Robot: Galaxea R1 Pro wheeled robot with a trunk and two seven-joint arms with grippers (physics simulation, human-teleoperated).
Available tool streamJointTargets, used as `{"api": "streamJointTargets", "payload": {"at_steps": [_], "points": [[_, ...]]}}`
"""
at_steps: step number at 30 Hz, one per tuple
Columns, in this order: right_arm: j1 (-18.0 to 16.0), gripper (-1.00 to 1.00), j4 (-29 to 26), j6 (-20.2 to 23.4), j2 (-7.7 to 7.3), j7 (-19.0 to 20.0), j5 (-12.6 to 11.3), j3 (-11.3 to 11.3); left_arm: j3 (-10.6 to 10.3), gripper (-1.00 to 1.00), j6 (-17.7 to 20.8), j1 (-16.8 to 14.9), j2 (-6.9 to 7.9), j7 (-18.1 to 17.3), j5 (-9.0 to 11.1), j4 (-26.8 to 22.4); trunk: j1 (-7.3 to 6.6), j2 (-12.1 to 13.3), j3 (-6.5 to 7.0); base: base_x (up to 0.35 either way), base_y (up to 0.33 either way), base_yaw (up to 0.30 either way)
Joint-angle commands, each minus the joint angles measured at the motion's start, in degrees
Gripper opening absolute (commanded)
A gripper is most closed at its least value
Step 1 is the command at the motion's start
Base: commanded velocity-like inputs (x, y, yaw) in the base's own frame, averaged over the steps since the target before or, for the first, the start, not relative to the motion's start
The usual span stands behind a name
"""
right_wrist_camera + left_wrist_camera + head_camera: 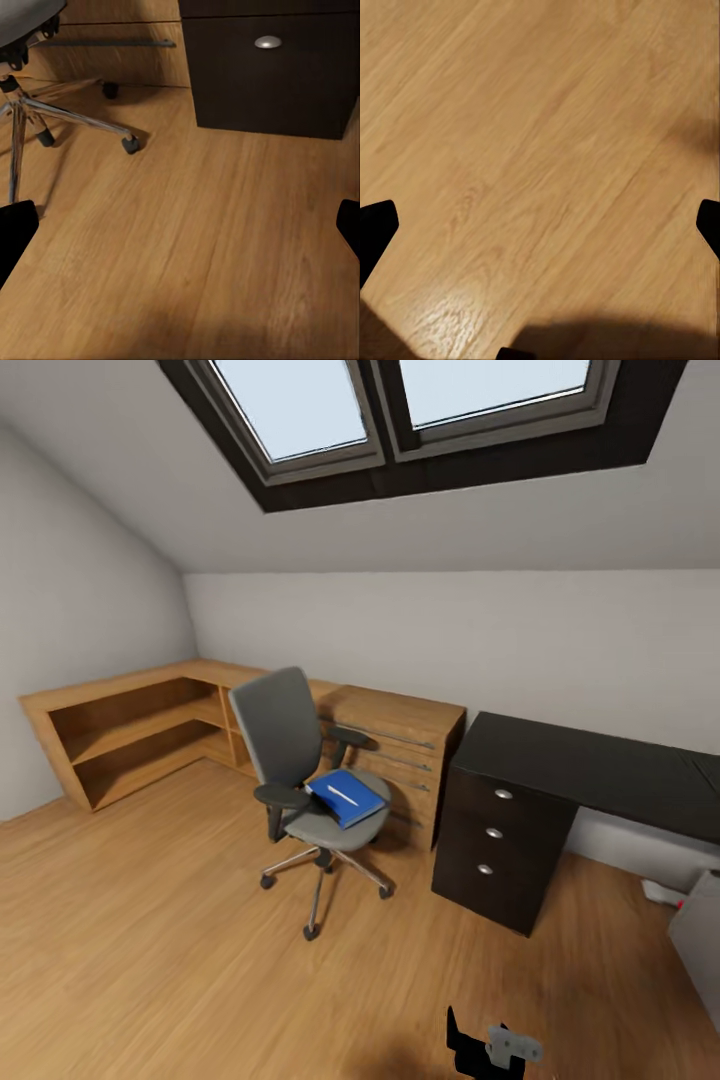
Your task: In the bedroom, organize the workspace by keeping the computer under the desk, ensuring the monitor is on the desk, placing the keyboard on the desk next to the monitor, placing the mouse on the desk next to the keyboard, moving the folder from the swivel chair onto the desk next to the mouse, stacking the notebook on top of the folder with the pen on top of the notebook, and positioning the swivel chair next to the desk.
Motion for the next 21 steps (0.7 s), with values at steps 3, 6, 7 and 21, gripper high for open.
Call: {"api": "streamJointTargets", "payload": {"at_steps": [3,6,7,21], "points": [[-0.1,1.0,0.1,-0.2,0.02,0.2,-0.6,0.4,-0.7,1.0,-0.2,0.0,0.06,0.5,0.6,0.0,-0.67,1.2,0.49,0.0,0.004,-0.265],[-0.1,1.0,0.1,-0.2,0.02,0.2,-0.6,0.5,-1.0,1.0,-0.2,0.0,0.07,0.5,0.7,0.1,-1.33,2.4,1.03,0.0,0.002,-0.265],[-0.1,1.0,0.1,-0.2,0.02,0.2,-0.6,0.5,-1.0,1.0,-0.2,0.0,0.07,0.5,0.7,0.2,-1.55,2.8,1.21,0.0,0.001,-0.265],[-0.1,1.0,0.1,-0.3,0.02,0.3,-0.6,0.5,-0.9,1.0,2.1,0.0,0.23,-0.2,1.2,7.1,-4.62,8.4,3.72,0.0,0.0,-0.265]]}}
